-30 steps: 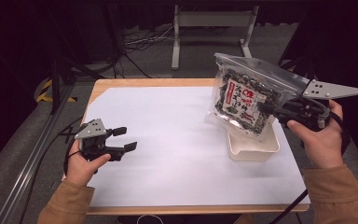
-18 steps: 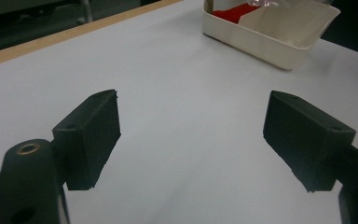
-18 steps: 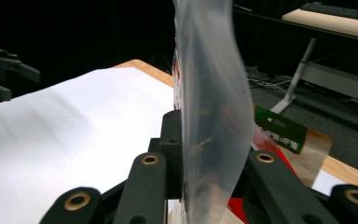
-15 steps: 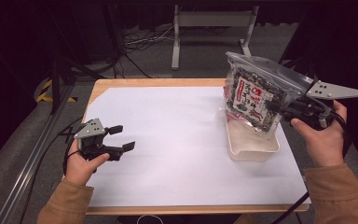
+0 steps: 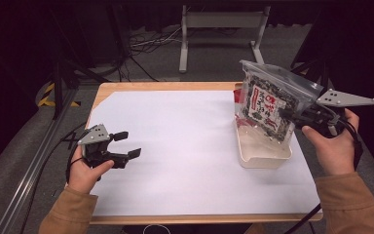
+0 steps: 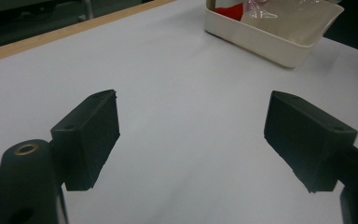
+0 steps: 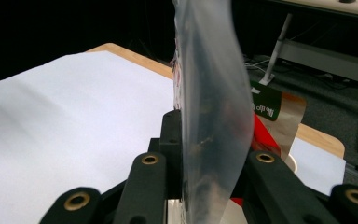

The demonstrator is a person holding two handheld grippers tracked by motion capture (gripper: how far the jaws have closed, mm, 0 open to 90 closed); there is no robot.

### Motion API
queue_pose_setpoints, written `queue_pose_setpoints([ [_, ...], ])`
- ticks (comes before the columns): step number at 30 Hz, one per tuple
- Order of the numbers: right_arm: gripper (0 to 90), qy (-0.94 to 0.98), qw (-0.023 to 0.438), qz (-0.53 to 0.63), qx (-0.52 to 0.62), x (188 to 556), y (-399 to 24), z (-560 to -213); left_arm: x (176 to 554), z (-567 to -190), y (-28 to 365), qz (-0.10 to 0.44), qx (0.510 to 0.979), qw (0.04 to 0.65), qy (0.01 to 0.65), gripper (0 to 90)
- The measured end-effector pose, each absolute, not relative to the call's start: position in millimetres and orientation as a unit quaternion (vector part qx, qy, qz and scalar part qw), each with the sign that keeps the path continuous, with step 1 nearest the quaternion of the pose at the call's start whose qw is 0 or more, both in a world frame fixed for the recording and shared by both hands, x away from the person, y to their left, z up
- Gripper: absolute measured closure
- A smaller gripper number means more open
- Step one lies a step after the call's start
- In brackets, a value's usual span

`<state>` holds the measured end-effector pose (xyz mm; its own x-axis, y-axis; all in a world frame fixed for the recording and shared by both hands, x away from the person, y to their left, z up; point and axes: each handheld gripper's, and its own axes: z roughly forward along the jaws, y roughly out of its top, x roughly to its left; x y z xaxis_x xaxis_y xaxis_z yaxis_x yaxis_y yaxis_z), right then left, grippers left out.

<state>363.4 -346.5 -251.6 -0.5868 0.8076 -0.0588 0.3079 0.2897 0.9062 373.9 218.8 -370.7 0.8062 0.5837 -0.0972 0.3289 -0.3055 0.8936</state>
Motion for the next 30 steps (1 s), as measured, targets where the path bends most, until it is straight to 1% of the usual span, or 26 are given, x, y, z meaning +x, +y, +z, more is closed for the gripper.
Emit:
queue_pose_setpoints([
  [4, 75.7, 0.761, 0.269, 0.456, 0.376, 364.2, -347.2, -259.6, 373.8, -371.1, 218.4, 0.12, 0.798, 0.517, 0.286, 18.7],
  [12, 75.6, 0.762, 0.268, 0.451, 0.379, 363.7, -348.3, -264.5, 374.1, -372.8, 216.8, 0.128, 0.803, 0.507, 0.285, 18.6],
  [19, 75.7, 0.768, 0.271, 0.44, 0.379, 364.0, -346.0, -271.5, 373.9, -373.9, 216.9, 0.124, 0.802, 0.508, 0.288, 18.5],
  [30, 75.6, 0.774, 0.257, 0.437, 0.378, 363.5, -344.6, -284.1, 374.3, -375.1, 217.8, 0.125, 0.803, 0.506, 0.29, 18.5],
])
